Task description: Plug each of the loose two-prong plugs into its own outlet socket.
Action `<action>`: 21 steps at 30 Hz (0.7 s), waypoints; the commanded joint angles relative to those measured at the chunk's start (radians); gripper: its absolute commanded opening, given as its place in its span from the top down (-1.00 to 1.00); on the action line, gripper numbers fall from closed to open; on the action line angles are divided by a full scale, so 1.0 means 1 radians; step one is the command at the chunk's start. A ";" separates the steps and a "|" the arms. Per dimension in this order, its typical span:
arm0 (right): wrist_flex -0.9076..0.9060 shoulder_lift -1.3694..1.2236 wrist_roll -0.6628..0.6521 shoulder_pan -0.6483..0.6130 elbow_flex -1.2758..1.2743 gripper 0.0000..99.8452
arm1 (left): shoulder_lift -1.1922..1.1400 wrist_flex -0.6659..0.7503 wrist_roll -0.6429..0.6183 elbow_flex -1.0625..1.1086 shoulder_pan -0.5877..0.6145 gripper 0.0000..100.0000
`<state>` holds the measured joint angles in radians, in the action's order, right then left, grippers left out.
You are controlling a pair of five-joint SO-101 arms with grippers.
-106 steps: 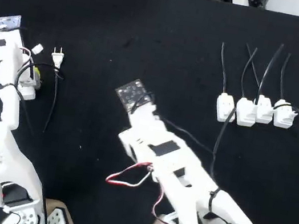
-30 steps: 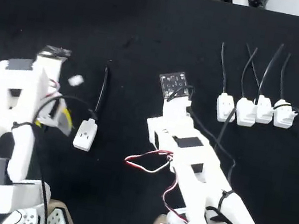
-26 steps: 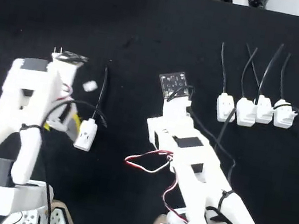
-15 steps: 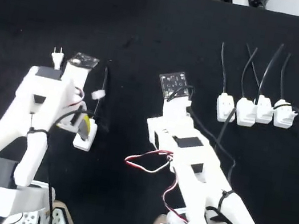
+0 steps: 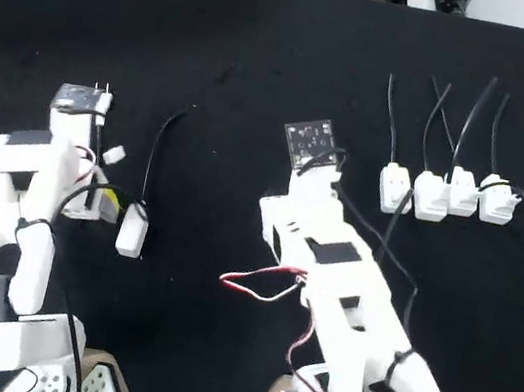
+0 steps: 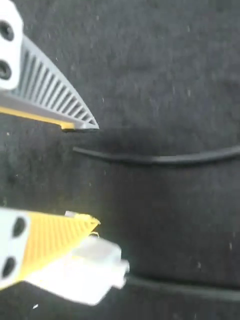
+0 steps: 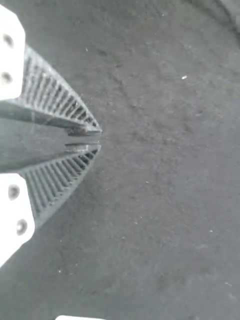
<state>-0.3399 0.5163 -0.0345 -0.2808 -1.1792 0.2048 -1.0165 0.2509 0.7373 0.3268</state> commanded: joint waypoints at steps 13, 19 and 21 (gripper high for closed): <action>0.026 0.148 0.002 0.017 -0.050 0.96 | 0.008 -0.502 -0.005 -0.360 -0.248 0.47; 0.026 0.148 0.002 0.017 -0.050 0.96 | 0.009 -0.304 -0.003 -0.188 -0.268 0.47; 0.026 0.148 0.002 0.017 -0.050 0.96 | 0.008 -0.241 -0.003 -0.154 -0.211 0.47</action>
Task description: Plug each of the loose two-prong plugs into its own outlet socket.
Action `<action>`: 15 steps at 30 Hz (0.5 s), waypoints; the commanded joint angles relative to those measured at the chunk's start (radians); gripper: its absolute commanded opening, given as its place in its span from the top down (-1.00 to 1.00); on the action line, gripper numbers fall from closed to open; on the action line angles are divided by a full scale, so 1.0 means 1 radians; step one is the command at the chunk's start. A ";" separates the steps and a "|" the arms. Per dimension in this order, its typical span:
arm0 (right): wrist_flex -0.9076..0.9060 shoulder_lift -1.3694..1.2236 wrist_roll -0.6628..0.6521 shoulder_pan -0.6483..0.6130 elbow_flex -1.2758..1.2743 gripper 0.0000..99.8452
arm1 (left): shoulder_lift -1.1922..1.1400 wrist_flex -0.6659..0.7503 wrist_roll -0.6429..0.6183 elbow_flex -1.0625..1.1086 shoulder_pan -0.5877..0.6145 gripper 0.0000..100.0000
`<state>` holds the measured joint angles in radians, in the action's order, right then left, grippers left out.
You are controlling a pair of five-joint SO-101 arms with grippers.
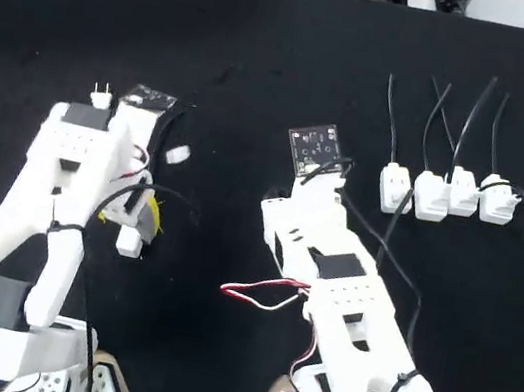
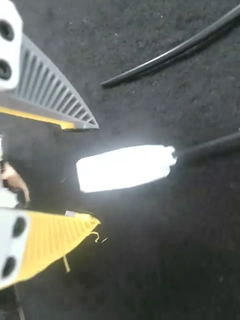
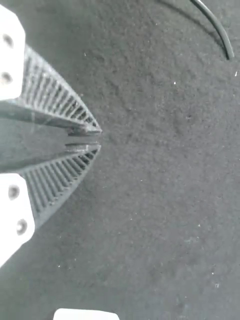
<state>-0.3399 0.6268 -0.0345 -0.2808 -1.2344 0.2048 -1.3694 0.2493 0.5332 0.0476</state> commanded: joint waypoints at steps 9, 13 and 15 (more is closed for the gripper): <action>0.026 0.038 0.002 0.015 0.005 0.96 | 0.020 0.126 0.172 -0.027 0.343 0.47; 0.026 0.038 0.002 0.015 0.005 0.96 | 0.008 0.017 0.178 -0.174 0.410 0.47; 0.026 0.038 0.002 0.015 0.005 0.96 | 0.008 0.031 0.180 -0.183 0.433 0.47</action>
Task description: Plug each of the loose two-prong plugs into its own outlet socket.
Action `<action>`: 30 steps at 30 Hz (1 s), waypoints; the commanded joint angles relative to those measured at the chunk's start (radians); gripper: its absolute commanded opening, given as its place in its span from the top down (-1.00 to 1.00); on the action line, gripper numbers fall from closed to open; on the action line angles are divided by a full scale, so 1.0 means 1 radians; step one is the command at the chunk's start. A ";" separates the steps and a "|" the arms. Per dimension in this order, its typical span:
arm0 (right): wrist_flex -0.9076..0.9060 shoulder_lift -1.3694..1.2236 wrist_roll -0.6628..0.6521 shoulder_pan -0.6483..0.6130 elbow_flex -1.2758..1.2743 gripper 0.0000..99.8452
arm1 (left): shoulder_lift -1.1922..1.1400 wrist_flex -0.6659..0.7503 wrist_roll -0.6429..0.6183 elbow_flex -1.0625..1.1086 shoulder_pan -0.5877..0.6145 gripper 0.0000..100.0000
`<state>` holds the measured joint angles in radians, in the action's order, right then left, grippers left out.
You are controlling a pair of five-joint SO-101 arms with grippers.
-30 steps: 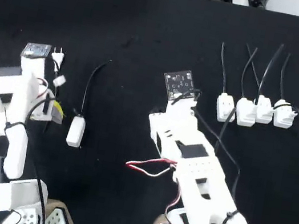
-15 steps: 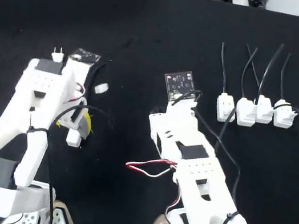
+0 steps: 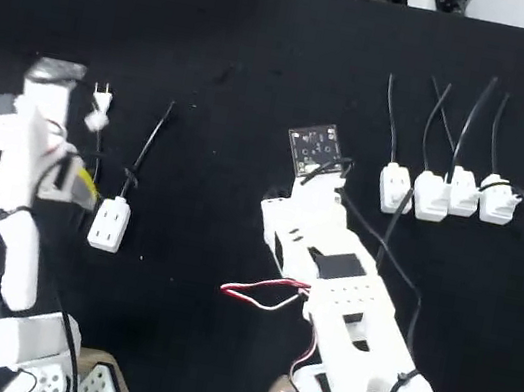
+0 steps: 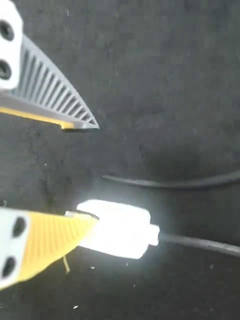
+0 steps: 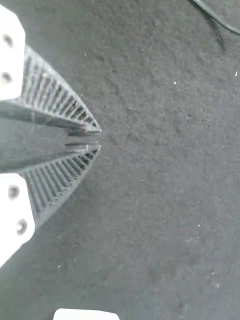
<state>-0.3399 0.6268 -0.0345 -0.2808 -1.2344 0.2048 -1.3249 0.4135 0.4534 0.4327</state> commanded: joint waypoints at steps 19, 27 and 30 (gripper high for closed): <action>0.026 0.039 0.000 0.043 0.005 0.96 | 0.018 0.157 -0.175 0.285 -0.390 0.47; 0.071 0.038 0.003 0.084 -0.001 0.96 | 0.018 0.057 -0.167 0.166 -0.364 0.47; 0.075 0.039 0.002 0.083 -0.010 0.96 | 0.008 0.060 -0.173 0.048 -0.286 0.47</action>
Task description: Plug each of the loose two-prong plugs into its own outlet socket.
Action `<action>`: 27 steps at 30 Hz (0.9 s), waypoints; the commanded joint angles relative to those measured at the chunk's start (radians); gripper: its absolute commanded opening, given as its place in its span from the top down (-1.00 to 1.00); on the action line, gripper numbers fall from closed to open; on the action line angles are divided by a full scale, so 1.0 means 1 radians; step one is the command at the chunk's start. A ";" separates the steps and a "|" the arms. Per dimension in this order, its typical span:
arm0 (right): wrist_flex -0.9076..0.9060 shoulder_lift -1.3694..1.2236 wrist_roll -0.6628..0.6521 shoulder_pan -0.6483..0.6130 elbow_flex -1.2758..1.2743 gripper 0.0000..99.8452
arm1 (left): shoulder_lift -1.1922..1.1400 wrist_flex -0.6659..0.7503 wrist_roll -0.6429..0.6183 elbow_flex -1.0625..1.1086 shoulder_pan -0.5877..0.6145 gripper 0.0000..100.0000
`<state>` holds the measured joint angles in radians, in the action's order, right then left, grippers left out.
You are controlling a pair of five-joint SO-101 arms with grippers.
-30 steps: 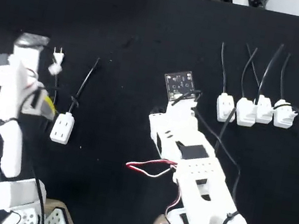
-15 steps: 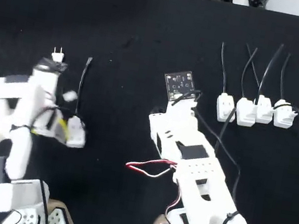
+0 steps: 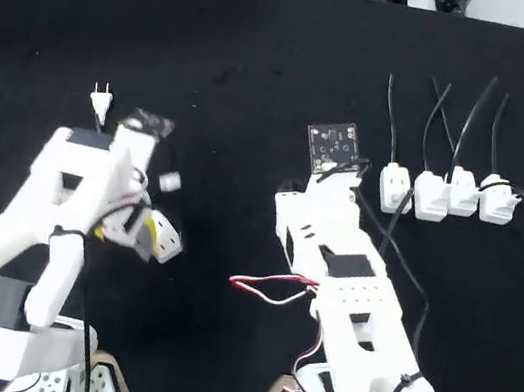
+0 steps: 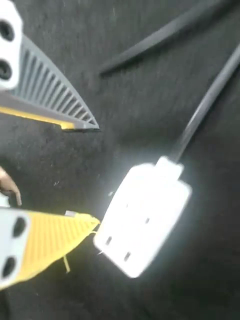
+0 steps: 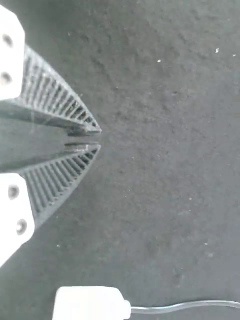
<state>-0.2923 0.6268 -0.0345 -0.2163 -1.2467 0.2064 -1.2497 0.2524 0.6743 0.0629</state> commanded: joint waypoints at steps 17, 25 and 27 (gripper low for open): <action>0.029 0.039 0.002 0.018 0.002 0.96 | -0.224 -0.003 -0.094 -0.206 0.010 0.47; 0.029 0.039 0.002 0.018 0.002 0.96 | -0.106 -0.126 -0.141 -0.294 -0.108 0.47; 0.029 0.039 0.002 0.018 0.002 0.96 | -0.071 -0.126 -0.138 -0.314 -0.074 0.47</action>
<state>-0.2862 0.6268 -0.0345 -0.2163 -1.2528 0.0391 -1.3617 0.1250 0.4396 -0.0338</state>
